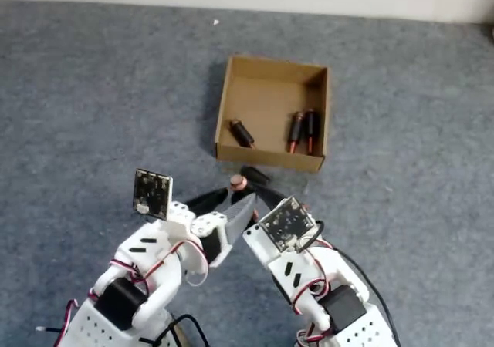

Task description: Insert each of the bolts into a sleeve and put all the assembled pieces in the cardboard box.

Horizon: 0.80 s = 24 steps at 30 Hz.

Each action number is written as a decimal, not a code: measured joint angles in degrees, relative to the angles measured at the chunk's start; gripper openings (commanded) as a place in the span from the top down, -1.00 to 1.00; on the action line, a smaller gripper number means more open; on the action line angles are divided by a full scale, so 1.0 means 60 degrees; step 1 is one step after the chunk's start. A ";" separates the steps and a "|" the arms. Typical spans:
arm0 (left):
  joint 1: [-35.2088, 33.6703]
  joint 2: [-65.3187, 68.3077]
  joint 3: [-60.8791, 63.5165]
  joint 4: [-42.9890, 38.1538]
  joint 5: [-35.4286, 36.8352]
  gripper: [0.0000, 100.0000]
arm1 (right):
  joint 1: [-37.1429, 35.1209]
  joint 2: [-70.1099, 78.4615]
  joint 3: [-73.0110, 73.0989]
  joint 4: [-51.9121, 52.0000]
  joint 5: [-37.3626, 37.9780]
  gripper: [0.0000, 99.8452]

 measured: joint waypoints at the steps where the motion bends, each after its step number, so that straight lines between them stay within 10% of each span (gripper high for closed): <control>1: 0.0000 0.0000 -0.0205 0.0337 0.0000 0.56 | -0.0015 0.0000 0.0000 0.0000 0.0000 0.99; 7: -0.0117 -0.0088 -0.1348 0.2154 0.0000 0.56 | 0.0088 0.0000 0.0000 0.0000 0.0000 0.99; 16: -0.3179 -0.0088 -0.1172 0.2462 0.0000 1.00 | 0.1363 0.0000 0.0000 0.1656 -0.1407 0.99; 24: -0.5070 -0.0029 -0.0308 0.2462 -0.1011 0.99 | 0.1597 0.0000 -0.0161 0.2227 -0.1524 0.99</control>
